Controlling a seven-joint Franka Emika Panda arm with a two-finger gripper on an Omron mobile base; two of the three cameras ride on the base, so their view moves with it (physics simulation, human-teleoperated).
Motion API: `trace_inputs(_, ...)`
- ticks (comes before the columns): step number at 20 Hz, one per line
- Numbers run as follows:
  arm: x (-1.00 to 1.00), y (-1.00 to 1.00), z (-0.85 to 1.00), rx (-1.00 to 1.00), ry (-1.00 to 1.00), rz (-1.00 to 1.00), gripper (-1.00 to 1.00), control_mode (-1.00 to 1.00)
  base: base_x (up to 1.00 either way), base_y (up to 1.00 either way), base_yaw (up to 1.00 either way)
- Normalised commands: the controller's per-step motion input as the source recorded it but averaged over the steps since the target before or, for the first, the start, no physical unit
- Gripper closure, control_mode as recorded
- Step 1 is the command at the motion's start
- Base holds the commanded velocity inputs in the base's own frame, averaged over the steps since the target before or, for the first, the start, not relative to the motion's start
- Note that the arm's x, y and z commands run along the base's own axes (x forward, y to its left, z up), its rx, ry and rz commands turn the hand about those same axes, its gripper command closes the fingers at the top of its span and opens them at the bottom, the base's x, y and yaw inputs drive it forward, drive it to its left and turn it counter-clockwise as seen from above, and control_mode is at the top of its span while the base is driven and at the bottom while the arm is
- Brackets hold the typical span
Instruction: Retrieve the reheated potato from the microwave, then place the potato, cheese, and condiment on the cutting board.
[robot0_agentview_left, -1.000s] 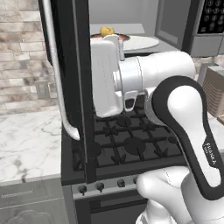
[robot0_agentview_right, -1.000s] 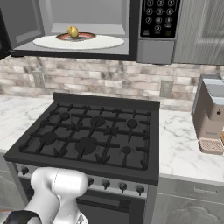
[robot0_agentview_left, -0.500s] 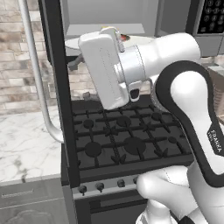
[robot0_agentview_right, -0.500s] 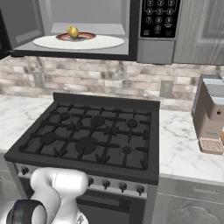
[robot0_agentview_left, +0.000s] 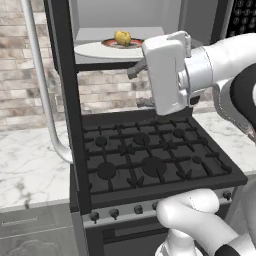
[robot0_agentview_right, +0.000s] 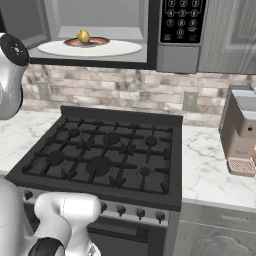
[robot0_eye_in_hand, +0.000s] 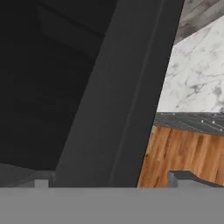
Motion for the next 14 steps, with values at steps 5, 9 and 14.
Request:
trace_inputs(5, 0.00, -0.72, 0.04, -0.05, -0.43, 0.01, -1.00, -1.00, 0.00, 0.00, 0.00)
trace_inputs(9, 0.03, -0.69, 0.08, -0.13, -0.47, 0.07, -1.00, -1.00, 0.00, 0.00, 0.00)
trace_inputs(14, 0.16, -0.65, 0.03, -0.16, -0.36, 0.03, -1.00, -1.00, 0.00, 0.00, 0.00)
